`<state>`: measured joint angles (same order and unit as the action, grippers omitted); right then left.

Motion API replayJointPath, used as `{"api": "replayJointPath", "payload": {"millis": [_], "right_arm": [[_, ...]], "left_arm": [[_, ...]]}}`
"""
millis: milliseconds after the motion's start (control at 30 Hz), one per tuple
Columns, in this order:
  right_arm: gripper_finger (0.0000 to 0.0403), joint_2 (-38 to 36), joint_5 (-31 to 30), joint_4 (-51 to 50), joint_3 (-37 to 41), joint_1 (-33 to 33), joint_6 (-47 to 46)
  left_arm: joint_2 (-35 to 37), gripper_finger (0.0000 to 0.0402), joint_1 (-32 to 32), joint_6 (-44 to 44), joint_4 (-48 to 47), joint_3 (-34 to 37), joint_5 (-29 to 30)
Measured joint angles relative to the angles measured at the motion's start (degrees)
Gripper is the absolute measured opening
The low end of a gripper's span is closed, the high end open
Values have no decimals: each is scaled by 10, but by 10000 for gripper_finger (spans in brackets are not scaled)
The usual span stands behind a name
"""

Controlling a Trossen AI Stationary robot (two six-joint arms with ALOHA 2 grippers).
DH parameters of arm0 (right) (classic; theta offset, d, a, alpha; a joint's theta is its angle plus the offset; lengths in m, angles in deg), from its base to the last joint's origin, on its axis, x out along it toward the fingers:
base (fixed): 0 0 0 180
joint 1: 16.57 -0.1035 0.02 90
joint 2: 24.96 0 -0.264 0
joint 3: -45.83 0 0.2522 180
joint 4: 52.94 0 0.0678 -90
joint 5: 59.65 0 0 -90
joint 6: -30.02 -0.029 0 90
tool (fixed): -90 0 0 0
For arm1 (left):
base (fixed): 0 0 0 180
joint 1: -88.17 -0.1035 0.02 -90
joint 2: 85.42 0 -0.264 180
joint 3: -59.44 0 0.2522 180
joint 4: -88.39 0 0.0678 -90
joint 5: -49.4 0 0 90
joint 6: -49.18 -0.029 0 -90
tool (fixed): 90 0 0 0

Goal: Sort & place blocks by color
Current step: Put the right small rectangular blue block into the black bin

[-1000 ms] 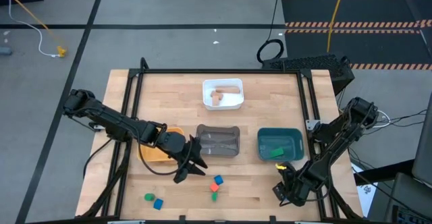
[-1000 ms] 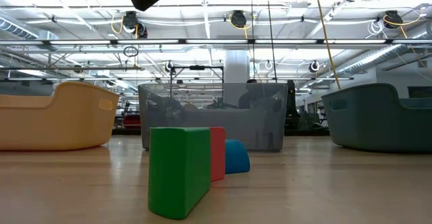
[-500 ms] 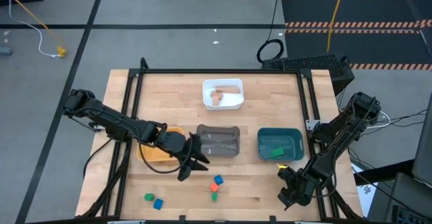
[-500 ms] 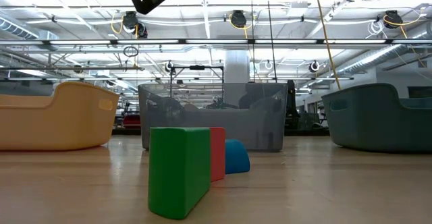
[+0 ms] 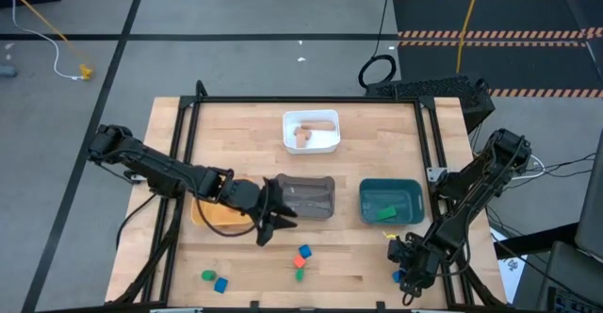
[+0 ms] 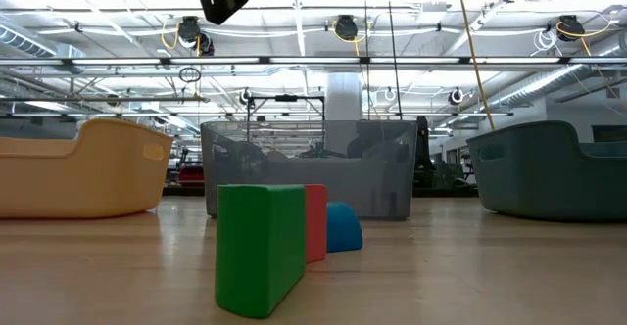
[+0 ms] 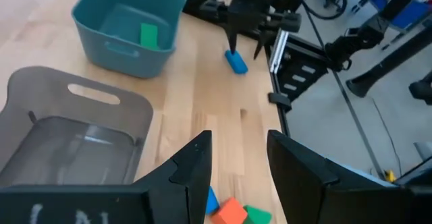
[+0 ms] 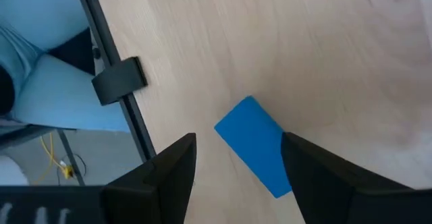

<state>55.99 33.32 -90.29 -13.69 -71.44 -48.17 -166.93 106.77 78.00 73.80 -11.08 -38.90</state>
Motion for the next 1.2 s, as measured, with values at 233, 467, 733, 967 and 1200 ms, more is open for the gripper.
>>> {"api": "replayJointPath", "payload": {"millis": [233, 467, 733, 967, 1200], "right_arm": [[211, 2, -30, 7, 0, 0, -33], [225, 2, -27, 11, 0, 0, 95], [226, 3, -18, 14, 0, -1, 321], [226, 37, -30, 19, 0, -17, 401], [226, 56, -58, 16, 0, -38, 462]], "left_arm": [[0, 143, -9, -8, 9, 0, 0], [0, 143, -19, -21, 10, 0, 0], [0, 143, -31, -13, 10, 0, 11], [0, 143, -32, -10, 10, 0, 13], [0, 143, -32, 12, 10, 0, 14]]}}
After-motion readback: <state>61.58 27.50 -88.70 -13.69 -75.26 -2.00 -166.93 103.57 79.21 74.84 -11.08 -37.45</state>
